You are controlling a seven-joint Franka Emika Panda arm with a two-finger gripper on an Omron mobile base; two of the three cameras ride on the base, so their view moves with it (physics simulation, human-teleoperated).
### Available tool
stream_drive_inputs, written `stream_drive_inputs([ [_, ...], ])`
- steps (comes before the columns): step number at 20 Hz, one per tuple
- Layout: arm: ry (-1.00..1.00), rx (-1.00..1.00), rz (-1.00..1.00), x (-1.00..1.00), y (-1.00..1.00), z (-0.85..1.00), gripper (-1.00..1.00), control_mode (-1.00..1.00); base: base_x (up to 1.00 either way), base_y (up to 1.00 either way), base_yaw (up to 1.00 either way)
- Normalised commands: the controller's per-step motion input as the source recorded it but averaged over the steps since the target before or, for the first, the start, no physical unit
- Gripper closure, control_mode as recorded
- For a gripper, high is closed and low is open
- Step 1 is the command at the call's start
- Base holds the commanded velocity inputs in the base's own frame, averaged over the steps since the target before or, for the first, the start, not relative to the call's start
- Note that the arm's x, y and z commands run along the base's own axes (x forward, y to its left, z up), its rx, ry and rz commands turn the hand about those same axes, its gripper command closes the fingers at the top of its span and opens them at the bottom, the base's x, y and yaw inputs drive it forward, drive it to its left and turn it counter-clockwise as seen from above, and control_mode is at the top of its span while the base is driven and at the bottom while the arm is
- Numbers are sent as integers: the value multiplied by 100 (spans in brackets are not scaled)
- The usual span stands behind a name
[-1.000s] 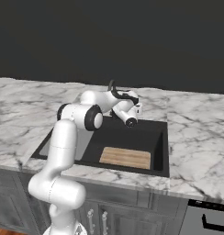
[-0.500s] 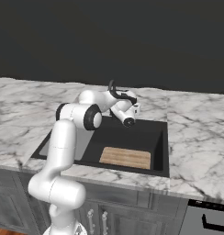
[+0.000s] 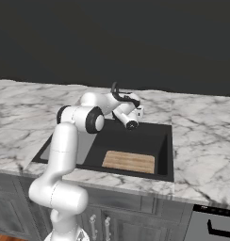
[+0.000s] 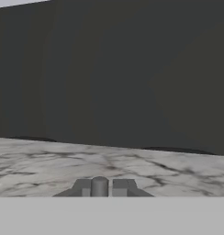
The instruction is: Turn on the sink faucet with hot water and rinse the cutting board for ten seconds, then turn off the faucet. Push the cutting board to reach the water if necessary.
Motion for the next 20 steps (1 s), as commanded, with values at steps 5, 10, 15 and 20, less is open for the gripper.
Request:
stream_drive_inputs([
  [5,0,0,0,-2,-13,0,100,-100,0,0,0],
  [10,1,1,0,-4,-35,0,100,-100,0,0,0],
  [15,0,2,0,0,-49,0,100,-100,0,0,0],
  [20,0,2,0,-5,-51,0,100,-100,0,0,0],
])
